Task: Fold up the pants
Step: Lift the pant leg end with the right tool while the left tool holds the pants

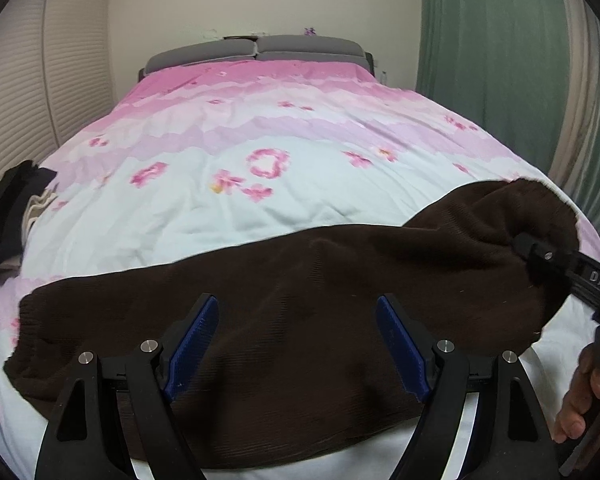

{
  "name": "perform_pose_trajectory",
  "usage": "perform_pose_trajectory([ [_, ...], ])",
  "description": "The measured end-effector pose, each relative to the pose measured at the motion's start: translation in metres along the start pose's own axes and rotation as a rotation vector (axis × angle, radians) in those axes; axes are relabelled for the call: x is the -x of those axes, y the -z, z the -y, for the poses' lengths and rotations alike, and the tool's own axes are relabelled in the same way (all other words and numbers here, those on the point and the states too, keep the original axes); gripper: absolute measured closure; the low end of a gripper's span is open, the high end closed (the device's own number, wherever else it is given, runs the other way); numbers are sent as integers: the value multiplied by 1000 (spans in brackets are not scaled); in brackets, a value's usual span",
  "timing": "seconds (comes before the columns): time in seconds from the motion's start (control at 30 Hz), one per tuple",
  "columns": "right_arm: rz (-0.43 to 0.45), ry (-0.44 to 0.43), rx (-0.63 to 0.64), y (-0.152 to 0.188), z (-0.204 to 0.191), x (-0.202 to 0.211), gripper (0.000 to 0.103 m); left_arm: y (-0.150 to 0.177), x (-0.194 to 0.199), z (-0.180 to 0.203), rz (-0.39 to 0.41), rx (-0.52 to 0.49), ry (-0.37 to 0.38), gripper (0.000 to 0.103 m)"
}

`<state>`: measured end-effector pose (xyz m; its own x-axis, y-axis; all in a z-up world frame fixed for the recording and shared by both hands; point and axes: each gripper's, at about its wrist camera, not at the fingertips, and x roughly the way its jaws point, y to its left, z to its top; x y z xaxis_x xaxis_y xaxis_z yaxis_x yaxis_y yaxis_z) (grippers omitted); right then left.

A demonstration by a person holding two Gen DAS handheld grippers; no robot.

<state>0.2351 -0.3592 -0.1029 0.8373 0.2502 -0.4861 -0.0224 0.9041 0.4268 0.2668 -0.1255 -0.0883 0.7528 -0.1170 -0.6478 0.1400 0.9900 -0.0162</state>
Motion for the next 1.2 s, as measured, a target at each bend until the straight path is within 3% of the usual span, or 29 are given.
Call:
perform_pose_trajectory([
  [0.17, 59, 31, 100, -9, -38, 7, 64, 0, 13, -26, 18, 33, -31, 19],
  [0.3, 60, 17, 68, -14, -42, 11, 64, -6, 11, -35, 18, 47, -19, 17],
  [0.53, -40, 14, -175, 5, 22, 1, 64, -26, -28, 4, -8, -110, 61, 17],
  [0.67, -77, 12, -229, 16, 41, -9, 64, -38, -56, 27, -84, -210, 184, 17],
  [0.9, -77, -18, -245, 22, 49, -11, 64, -41, -99, 63, -178, -377, 269, 17],
  [1.03, -86, -30, -249, 25, 52, -14, 64, -37, -129, 72, -246, -377, 244, 17],
  [1.2, -97, -17, -242, 31, 55, -17, 64, -34, -146, 74, -235, -356, 195, 8],
])
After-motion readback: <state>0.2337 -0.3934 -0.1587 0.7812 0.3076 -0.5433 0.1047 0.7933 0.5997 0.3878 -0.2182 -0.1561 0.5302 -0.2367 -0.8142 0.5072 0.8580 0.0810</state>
